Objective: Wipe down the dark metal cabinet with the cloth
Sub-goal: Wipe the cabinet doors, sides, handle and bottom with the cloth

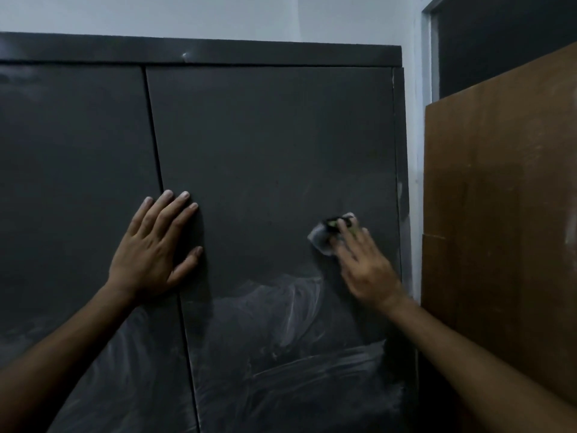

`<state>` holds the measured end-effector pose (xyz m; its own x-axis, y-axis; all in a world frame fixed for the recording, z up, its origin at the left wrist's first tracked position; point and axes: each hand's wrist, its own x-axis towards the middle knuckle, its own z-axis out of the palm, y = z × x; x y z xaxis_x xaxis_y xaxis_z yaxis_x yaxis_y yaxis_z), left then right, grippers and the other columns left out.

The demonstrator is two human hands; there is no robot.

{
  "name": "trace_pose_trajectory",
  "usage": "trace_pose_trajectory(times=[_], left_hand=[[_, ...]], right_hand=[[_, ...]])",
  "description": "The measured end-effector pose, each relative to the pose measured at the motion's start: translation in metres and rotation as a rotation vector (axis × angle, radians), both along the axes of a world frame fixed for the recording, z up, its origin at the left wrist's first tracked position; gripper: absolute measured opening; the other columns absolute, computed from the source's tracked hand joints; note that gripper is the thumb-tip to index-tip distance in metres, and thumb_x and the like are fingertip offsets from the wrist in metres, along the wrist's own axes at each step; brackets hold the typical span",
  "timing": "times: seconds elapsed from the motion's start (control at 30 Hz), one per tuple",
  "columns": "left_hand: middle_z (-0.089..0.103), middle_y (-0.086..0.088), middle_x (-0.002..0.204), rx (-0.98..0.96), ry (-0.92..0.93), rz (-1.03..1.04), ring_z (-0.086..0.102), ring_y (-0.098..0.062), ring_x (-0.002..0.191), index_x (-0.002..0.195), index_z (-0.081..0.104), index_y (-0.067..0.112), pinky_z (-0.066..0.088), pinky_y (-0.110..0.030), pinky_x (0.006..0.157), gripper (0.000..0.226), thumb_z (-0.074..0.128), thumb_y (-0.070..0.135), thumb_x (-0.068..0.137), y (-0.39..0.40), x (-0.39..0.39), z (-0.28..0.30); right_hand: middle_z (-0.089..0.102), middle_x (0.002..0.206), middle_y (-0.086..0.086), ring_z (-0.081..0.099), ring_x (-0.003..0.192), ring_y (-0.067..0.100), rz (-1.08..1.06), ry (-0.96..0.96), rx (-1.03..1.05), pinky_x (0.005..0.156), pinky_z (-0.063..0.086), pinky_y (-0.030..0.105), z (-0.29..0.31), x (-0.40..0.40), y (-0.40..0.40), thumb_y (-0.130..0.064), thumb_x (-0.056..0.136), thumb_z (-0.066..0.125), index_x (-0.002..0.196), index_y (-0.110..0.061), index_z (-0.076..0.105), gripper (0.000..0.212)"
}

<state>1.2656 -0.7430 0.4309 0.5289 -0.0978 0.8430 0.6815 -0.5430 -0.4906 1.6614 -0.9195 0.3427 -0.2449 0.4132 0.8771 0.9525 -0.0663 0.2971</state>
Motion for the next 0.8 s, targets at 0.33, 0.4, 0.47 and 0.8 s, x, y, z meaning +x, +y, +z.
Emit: trace_pose_trajectory(times=[0.33,0.4,0.47,0.8], left_hand=[[0.027,-0.013,0.171,0.009,-0.010,-0.007,0.016,-0.031,0.162,0.162,0.034,0.008,0.014,-0.054,0.131,0.081,0.040,0.059,0.100,-0.001,0.001,-0.003],[0.027,-0.014,0.171,-0.003,-0.002,-0.009,0.016,-0.032,0.162,0.162,0.033,0.007,0.015,-0.055,0.131,0.081,0.041,0.059,0.099,-0.002,0.001,-0.002],[0.027,-0.015,0.170,-0.005,-0.001,-0.011,0.016,-0.032,0.162,0.162,0.033,0.007,0.015,-0.055,0.130,0.082,0.041,0.059,0.099,-0.002,0.001,-0.001],[0.026,-0.014,0.171,-0.002,-0.003,-0.029,0.015,-0.032,0.162,0.163,0.030,0.008,0.013,-0.055,0.131,0.084,0.037,0.062,0.100,0.001,0.002,-0.003]], right_hand=[[0.021,0.165,0.022,0.019,0.153,0.045,0.002,0.237,0.093,0.125,0.019,0.056,0.021,-0.018,0.009,-0.014,0.100,0.047,0.153,-0.003,0.039,0.055],[0.027,0.163,0.021,0.026,0.150,0.045,-0.015,0.138,0.007,0.120,0.030,0.059,-0.006,0.005,-0.013,-0.006,0.093,0.059,0.149,-0.001,0.045,0.058],[0.033,0.160,0.022,0.035,0.146,0.046,-0.044,0.281,0.020,0.113,0.040,0.060,0.000,0.021,-0.030,0.003,0.087,0.067,0.144,0.001,0.050,0.060],[0.039,0.154,0.015,0.039,0.130,0.037,-0.148,0.632,0.196,0.108,0.038,0.044,0.026,0.015,-0.039,0.009,0.089,0.055,0.150,-0.020,0.048,0.067]])
